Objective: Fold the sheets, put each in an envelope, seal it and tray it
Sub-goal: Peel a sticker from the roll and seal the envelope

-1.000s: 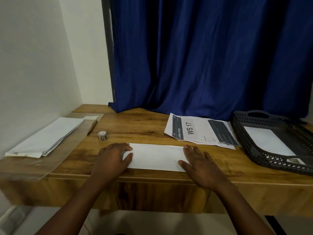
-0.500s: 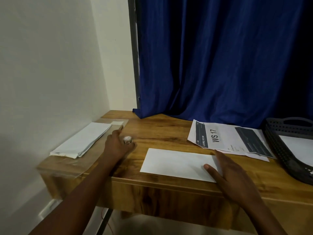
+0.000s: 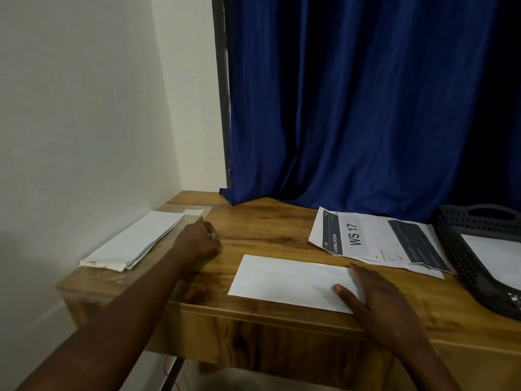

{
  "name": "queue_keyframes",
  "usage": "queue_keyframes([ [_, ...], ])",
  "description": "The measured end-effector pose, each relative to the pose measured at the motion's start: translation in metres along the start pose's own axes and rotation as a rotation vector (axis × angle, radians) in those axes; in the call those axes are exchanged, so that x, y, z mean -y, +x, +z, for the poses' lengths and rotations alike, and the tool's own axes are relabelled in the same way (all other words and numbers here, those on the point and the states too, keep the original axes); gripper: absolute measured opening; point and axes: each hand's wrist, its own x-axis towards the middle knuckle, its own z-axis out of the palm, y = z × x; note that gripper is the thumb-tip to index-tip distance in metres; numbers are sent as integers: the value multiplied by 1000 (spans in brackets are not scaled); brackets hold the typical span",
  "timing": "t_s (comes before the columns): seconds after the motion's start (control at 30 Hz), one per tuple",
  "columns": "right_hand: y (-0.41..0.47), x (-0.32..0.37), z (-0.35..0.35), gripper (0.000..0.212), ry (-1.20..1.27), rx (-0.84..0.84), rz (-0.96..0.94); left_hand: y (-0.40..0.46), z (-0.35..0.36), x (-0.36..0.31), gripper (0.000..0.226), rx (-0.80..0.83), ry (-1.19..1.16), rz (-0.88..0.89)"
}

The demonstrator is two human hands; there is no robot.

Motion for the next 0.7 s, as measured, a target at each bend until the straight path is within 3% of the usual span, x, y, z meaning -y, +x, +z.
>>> queue_keyframes([
  [0.07, 1, 1, 0, 93, 1, 4, 5, 1, -7, -9, 18, -35, -97, 14],
  [0.13, 1, 0, 2, 94, 5, 10, 16, -3, -9, -23, 21, -21, -337, -1],
  [0.3, -2, -1, 1, 96, 13, -20, 17, -44, 10, -71, 26, 385, -1201, -94],
  [0.4, -5, 3, -1, 101, 20, -24, 11, -63, 41, -89, 13, 482, -1448, -158],
  [0.47, -7, 6, -2, 101, 14, -25, 9, -74, 67, -100, 18, 498, -1302, -121],
  [0.6, -8, 4, -3, 89, -42, -32, -25, -83, 106, -112, 30, 286, -628, 272],
  [0.7, -8, 2, -1, 86, -56, -18, -26, -85, 112, -117, 27, 259, -551, 371],
])
